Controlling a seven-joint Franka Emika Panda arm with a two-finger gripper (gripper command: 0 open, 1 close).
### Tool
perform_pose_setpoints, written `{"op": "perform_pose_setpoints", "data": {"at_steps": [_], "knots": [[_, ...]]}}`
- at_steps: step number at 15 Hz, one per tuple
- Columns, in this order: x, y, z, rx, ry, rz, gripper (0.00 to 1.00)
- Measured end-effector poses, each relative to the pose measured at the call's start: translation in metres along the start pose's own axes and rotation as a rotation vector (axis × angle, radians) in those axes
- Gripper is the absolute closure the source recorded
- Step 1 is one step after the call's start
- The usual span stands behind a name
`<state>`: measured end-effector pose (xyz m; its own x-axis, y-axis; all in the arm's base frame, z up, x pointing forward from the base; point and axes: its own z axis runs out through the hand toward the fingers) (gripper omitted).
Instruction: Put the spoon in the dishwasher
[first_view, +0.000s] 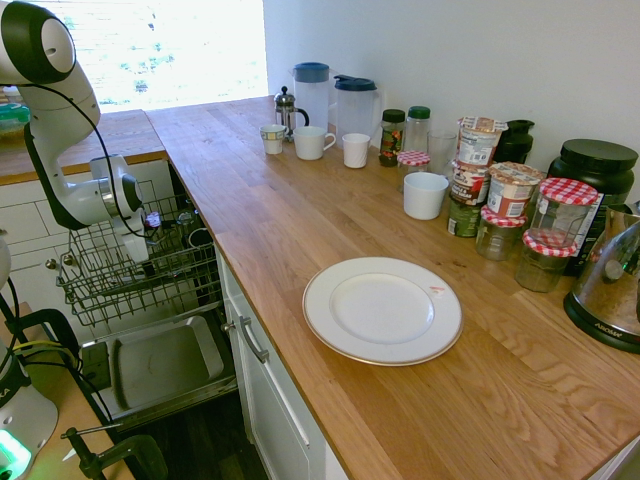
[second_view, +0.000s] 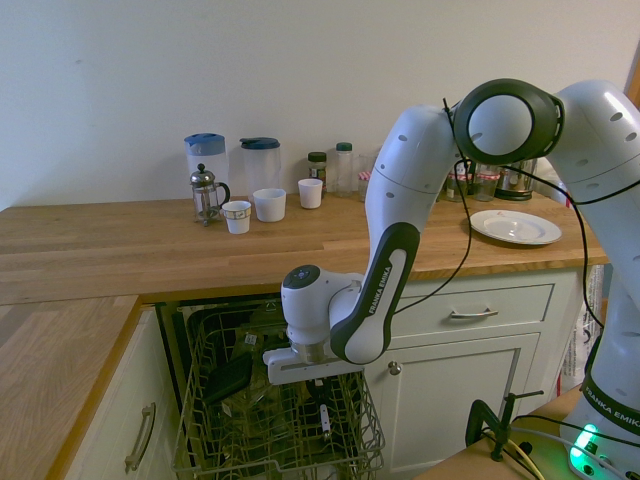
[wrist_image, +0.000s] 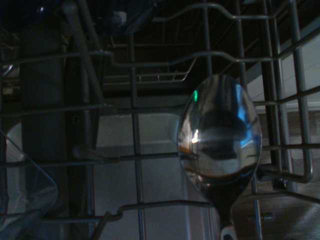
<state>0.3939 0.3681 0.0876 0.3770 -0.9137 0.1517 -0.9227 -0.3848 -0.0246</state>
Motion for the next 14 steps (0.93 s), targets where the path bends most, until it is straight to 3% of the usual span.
{"op": "perform_pose_setpoints", "data": {"at_steps": [6,14], "knots": [[-0.004,-0.007,-0.025,0.038,0.016,-0.007,0.0],[0.023,-0.014,-0.187,0.12,0.091,0.053,0.0]]}}
